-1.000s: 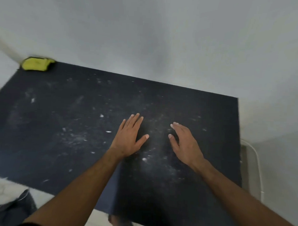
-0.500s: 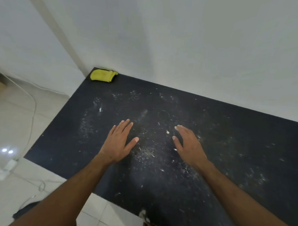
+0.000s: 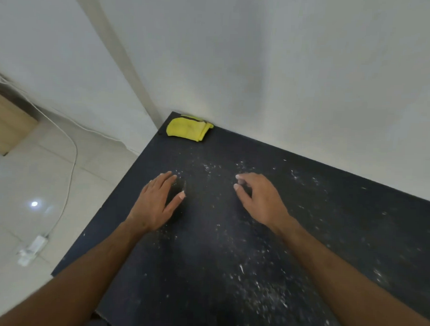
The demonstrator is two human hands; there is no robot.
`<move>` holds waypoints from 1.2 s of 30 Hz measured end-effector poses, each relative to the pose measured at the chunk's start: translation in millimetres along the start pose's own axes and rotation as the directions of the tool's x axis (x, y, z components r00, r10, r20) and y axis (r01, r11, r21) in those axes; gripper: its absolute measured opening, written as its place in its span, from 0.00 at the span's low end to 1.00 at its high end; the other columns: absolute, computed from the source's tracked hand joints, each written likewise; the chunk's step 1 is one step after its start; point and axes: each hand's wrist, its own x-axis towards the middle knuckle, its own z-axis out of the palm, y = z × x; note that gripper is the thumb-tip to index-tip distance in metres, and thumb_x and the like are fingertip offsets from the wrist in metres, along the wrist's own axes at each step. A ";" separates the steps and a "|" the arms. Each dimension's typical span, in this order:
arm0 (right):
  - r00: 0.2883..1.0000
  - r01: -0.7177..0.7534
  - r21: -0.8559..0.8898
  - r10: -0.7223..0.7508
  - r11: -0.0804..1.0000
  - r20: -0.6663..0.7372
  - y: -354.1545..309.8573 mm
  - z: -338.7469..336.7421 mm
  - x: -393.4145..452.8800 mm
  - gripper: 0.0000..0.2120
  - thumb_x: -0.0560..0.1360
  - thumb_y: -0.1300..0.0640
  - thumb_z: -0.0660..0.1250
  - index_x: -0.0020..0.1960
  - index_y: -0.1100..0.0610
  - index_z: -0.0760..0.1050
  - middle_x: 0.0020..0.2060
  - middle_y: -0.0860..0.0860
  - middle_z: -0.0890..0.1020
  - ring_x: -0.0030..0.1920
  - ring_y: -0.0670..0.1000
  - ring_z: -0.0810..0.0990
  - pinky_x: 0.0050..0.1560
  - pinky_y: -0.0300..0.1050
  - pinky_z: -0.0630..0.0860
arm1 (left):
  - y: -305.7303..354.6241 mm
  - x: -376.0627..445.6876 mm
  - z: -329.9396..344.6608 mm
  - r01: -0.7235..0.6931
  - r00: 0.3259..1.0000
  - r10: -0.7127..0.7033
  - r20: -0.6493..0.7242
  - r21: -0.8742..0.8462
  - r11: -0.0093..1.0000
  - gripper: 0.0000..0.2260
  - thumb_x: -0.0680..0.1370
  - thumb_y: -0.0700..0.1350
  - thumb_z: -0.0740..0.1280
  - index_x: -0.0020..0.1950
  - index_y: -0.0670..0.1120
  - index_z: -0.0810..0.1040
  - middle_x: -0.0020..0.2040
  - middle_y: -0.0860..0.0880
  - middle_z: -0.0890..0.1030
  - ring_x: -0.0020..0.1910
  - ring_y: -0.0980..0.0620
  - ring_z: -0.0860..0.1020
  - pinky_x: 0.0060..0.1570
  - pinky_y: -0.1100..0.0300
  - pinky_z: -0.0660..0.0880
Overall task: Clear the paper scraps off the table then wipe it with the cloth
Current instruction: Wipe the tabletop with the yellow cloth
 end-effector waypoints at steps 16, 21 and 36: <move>0.980 0.172 -0.483 -0.200 0.859 -0.006 -56.7 144.7 270.7 0.17 0.80 0.48 0.61 0.66 0.51 0.77 0.62 0.57 0.76 0.61 0.62 0.73 0.59 0.56 0.69 | -144.8 69.7 25.1 -0.142 0.976 0.130 -0.172 -0.059 0.988 0.25 0.86 0.55 0.48 0.80 0.49 0.65 0.82 0.52 0.60 0.82 0.53 0.55 0.80 0.49 0.52; 0.973 0.118 -0.455 -0.195 0.882 -0.125 -94.9 205.2 250.2 0.15 0.81 0.46 0.60 0.64 0.48 0.78 0.57 0.55 0.75 0.53 0.57 0.72 0.51 0.53 0.69 | -149.3 67.3 24.1 -0.174 0.961 0.100 -0.256 -0.287 0.942 0.25 0.86 0.55 0.50 0.79 0.44 0.64 0.80 0.48 0.65 0.80 0.51 0.60 0.79 0.48 0.58; 0.951 -0.187 -0.431 0.053 0.883 -0.305 -90.0 166.3 238.8 0.21 0.82 0.50 0.59 0.73 0.53 0.70 0.60 0.60 0.74 0.58 0.64 0.72 0.59 0.60 0.72 | -187.3 77.0 -16.6 -0.331 0.929 0.128 -0.348 -0.625 0.707 0.22 0.86 0.52 0.50 0.72 0.42 0.74 0.67 0.48 0.77 0.69 0.50 0.73 0.71 0.51 0.69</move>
